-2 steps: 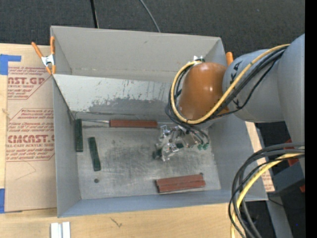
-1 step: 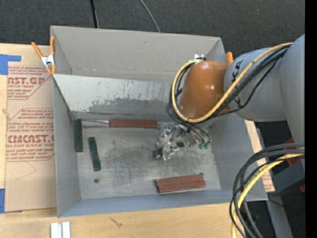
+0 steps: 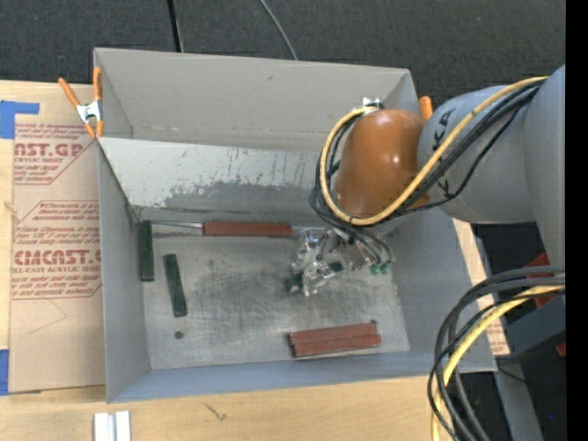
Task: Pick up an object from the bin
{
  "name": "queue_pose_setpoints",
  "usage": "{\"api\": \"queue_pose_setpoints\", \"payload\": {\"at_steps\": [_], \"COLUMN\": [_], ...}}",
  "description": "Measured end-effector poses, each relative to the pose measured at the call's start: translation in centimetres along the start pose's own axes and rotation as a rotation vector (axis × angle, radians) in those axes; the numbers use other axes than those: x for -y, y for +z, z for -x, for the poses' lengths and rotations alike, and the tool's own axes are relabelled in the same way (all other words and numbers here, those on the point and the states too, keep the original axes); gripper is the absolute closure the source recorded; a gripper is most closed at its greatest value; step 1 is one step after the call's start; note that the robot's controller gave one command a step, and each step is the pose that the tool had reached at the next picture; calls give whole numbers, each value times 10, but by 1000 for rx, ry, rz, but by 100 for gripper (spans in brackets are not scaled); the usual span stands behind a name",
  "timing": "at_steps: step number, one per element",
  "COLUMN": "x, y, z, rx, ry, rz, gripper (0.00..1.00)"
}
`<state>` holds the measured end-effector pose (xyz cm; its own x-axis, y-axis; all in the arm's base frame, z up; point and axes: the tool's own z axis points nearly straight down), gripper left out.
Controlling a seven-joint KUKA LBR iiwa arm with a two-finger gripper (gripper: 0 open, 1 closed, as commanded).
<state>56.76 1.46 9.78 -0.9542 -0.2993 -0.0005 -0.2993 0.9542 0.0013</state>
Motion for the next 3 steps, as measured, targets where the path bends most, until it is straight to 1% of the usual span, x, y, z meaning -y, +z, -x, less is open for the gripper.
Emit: {"api": "queue_pose_setpoints", "payload": {"at_steps": [1, 3], "x": [0, -1], "y": [-11, -44], "z": [-1, -1], "rx": [-2, -4], "ry": [0, 0], "rz": [1, 0], "gripper": [100, 100]}}
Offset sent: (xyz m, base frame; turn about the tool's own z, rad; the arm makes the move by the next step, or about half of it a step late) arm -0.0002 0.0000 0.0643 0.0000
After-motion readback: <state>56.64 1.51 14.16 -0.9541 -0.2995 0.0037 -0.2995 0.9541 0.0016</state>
